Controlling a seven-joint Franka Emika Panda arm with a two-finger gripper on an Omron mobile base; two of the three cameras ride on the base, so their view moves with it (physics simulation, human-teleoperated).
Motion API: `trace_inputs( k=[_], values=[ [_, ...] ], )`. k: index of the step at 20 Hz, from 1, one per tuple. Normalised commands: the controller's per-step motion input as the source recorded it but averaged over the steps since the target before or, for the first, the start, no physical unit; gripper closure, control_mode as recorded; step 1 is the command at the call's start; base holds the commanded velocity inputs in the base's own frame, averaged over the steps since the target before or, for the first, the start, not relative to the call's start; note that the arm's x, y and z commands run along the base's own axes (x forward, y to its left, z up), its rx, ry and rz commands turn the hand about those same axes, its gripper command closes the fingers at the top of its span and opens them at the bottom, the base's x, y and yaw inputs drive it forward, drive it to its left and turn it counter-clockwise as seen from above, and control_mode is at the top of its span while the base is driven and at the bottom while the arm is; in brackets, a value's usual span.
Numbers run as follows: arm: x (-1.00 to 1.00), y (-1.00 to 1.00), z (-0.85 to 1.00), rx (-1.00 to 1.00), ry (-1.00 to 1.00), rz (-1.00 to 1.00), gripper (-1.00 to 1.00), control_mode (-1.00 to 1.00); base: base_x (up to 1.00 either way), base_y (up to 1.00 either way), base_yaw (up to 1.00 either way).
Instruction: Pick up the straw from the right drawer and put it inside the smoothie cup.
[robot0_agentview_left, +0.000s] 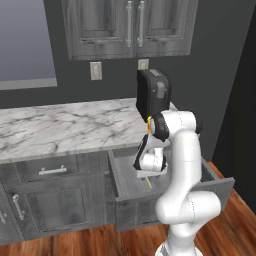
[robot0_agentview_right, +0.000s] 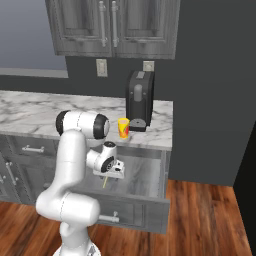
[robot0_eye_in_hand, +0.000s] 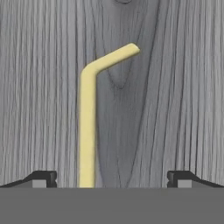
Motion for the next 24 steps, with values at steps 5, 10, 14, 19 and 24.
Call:
trace_inputs(
  k=[5, 10, 14, 19, 24],
  values=[
    [0.15, 0.06, -0.28, 0.0, 0.0, 0.0, -1.0, -1.0, 0.0, 0.0, 0.0],
    [0.08, 0.02, -0.37, 0.0, 0.0, 0.0, 1.0, -1.0, 0.0, 0.0, 0.0],
    [-0.09, 0.0, -0.49, 0.0, 0.0, 0.0, 1.0, -1.0, 0.0, 0.0, 0.0],
    [-0.44, -0.12, -0.38, 0.0, 0.0, 0.0, 1.0, -1.0, 0.0, 0.0, 0.0],
    [-0.12, -0.04, -0.09, 0.0, 0.0, 0.0, 1.0, -1.0, 0.0, 0.0, 0.0]
  ],
)
